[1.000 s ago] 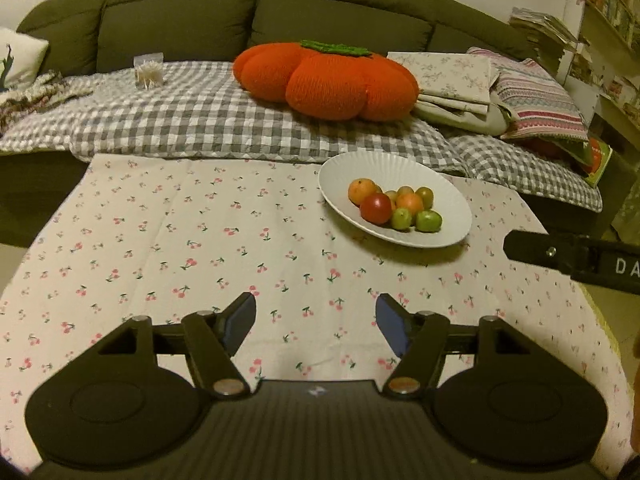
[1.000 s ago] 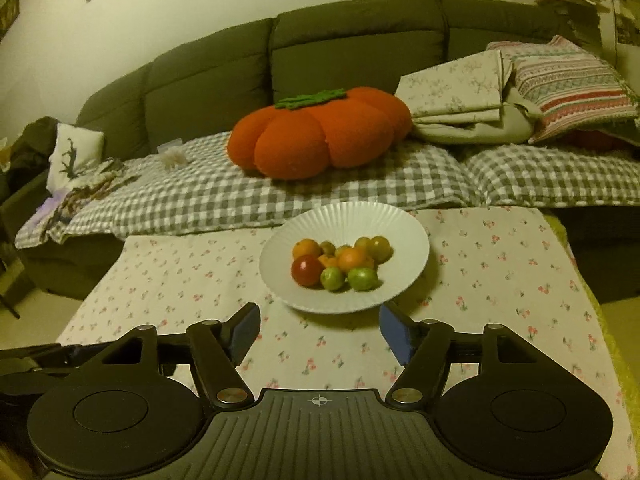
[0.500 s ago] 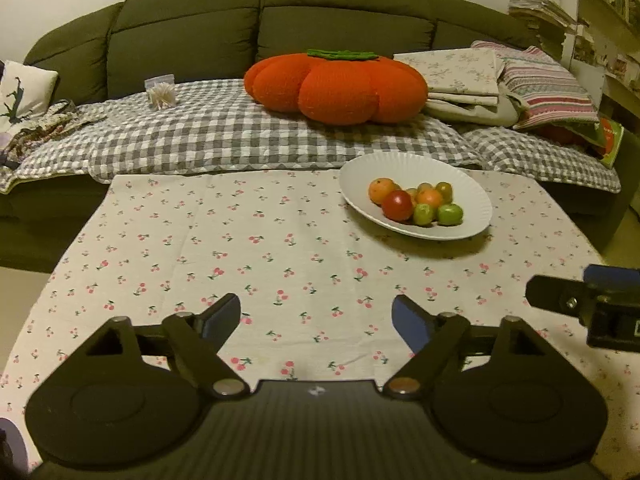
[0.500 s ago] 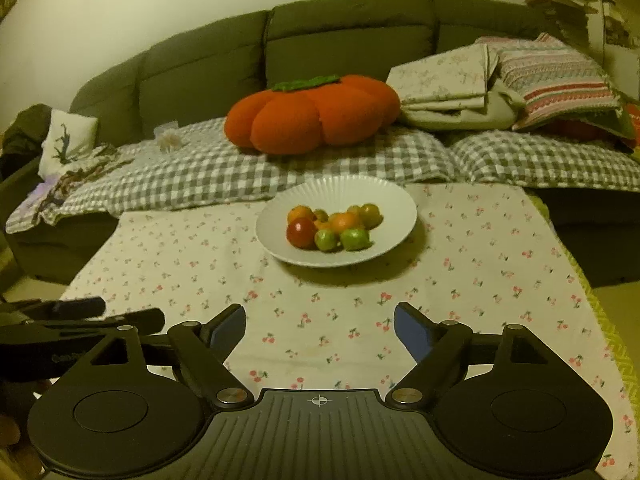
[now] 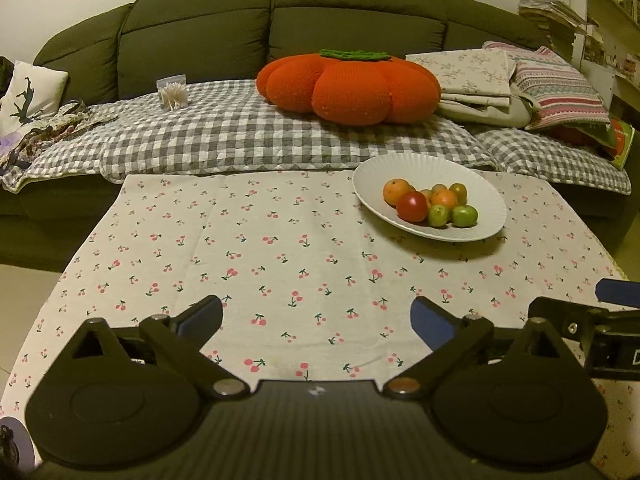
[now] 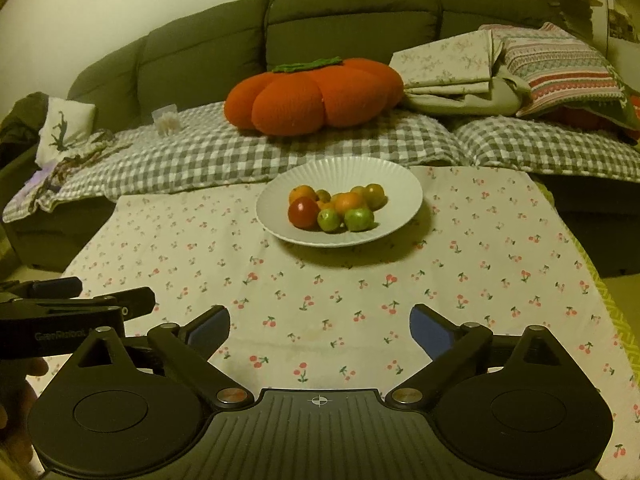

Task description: Organize fruits

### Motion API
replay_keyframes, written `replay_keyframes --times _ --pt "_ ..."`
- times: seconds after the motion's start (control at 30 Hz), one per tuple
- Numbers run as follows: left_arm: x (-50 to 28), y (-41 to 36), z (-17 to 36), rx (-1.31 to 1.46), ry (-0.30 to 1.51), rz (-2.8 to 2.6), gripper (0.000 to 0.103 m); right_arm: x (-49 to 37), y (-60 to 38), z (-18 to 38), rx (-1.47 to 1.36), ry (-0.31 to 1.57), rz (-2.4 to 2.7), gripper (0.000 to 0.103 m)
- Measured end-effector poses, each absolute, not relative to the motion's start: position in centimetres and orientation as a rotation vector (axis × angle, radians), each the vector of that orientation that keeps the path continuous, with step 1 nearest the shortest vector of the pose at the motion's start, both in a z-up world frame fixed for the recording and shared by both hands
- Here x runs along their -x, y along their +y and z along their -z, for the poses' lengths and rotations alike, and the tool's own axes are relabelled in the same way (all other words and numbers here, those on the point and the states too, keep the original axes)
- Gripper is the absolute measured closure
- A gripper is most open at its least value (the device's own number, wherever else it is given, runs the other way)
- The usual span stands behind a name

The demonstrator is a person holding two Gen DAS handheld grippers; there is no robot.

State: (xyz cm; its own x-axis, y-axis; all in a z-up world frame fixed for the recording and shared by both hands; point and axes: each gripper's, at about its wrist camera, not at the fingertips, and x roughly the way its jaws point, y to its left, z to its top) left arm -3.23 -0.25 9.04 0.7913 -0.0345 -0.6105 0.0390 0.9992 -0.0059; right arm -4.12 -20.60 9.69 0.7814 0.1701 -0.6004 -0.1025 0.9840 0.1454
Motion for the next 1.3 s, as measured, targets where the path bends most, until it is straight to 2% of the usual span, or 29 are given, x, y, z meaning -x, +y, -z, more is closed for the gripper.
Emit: replay_keyframes --times 1.3 --pt "3.39 -0.37 -9.28 -0.003 0.656 0.052 0.001 3.95 -20.36 -9.1 -0.132 0.679 -0.159 0.003"
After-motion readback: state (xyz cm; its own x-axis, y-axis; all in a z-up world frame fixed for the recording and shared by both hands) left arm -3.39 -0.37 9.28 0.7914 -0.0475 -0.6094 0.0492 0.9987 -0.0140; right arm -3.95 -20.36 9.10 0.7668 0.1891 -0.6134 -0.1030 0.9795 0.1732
